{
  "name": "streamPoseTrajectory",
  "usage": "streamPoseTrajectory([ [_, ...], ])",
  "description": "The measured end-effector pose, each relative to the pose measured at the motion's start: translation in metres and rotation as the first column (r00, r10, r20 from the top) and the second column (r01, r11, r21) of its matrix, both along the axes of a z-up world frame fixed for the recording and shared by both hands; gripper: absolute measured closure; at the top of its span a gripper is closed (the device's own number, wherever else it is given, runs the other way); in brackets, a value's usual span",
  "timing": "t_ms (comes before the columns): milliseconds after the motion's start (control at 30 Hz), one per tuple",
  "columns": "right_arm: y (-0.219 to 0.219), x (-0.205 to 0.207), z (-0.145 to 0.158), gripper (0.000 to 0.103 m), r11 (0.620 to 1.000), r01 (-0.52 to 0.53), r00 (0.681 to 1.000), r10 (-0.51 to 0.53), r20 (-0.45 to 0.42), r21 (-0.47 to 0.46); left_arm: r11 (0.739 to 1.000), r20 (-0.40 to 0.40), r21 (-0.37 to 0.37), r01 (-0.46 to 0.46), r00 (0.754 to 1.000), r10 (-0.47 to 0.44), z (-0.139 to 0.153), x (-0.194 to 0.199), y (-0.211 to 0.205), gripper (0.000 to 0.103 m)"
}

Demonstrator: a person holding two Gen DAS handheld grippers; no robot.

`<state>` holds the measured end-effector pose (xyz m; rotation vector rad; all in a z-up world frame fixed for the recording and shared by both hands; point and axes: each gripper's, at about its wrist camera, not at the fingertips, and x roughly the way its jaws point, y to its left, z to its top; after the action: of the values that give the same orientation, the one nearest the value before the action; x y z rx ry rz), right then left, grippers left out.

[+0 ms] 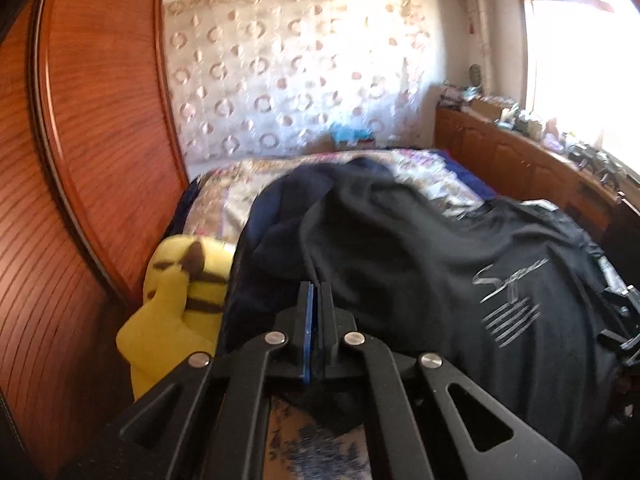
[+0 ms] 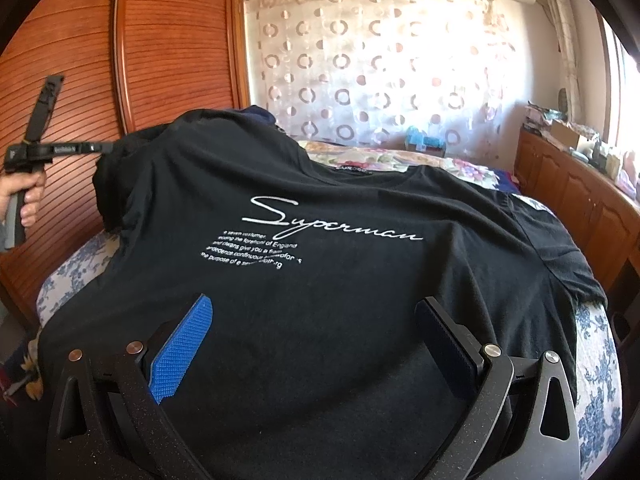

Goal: Fold small clothes

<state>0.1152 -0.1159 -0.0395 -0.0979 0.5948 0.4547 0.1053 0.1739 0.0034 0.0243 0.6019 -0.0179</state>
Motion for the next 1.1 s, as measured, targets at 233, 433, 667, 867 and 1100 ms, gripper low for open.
streamPoseTrajectory([
  [233,-0.001,0.000,0.000,0.000,1.000,0.003,1.000,-0.003,0.000,0.001,0.989,0.064,0.012,0.146,0.987,-0.147,0.047,0.021,-0.068,0.103],
  [433,-0.002,-0.001,-0.001,0.000,1.000,0.001,1.000,-0.001,0.000,0.001,0.978,0.048,0.031,0.206,0.977,-0.207,0.062,0.065,-0.123,0.103],
  [667,-0.004,-0.002,-0.001,0.000,1.000,-0.004,1.000,0.004,-0.001,0.002,0.978,0.012,0.029,0.207,0.978,-0.207,0.059,0.073,-0.131,0.079],
  [867,-0.003,-0.001,-0.001,0.000,1.000,-0.003,1.000,0.003,-0.003,0.004,0.984,-0.034,0.048,0.174,0.984,-0.173,0.034,0.051,-0.118,0.065],
  [1100,-0.006,0.000,0.000,0.000,1.000,0.010,1.000,-0.010,-0.010,0.020,0.980,-0.033,0.014,0.197,0.980,-0.197,0.000,0.021,-0.126,0.060],
])
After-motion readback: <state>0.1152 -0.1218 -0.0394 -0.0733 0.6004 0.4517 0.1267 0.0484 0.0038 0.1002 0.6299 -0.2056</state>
